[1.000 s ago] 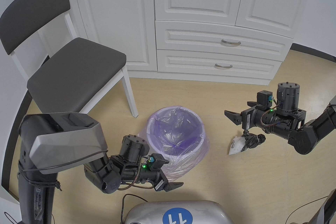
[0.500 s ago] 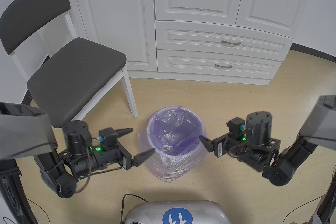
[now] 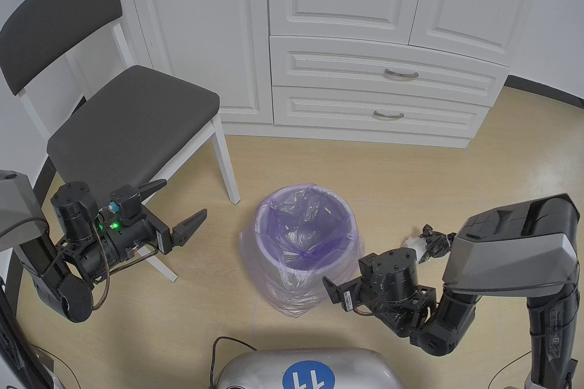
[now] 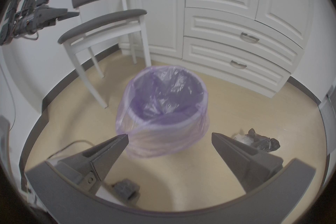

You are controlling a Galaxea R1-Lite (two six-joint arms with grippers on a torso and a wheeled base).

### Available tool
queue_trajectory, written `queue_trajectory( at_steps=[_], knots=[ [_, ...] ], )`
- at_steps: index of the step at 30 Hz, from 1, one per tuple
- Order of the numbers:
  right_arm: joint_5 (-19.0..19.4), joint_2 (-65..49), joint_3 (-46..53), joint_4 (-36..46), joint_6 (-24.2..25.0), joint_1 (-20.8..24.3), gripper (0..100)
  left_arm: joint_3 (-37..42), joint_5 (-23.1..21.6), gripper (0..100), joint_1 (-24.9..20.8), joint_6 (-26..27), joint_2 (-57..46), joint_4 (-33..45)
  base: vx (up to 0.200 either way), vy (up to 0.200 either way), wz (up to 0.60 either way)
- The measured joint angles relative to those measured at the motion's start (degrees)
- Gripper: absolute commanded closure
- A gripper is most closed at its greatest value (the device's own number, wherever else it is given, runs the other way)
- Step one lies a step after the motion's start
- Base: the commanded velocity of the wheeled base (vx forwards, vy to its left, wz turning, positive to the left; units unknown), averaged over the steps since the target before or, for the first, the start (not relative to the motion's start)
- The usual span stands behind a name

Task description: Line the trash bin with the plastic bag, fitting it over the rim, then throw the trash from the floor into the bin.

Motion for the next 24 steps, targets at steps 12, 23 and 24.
queue_trajectory(
  at_steps=[12,23,24],
  knots=[
    [-6.02,6.45,-14.34,7.29,0.38,0.89,0,-2.10,-0.09,0,1.82,0.20,0.20,0.07,0.000,0.000,0.00],
    [-9.91,7.72,-21.59,18.13,-9.57,1.41,0,-4.16,-8.13,0,8.61,0.02,0.16,0.09,0.000,0.000,0.00],
    [-10.18,7.61,-21.36,18.35,-10.18,1.29,0,-4.44,-8.92,0,9.47,-0.02,0.17,0.13,0.000,0.000,0.00]
  ],
)
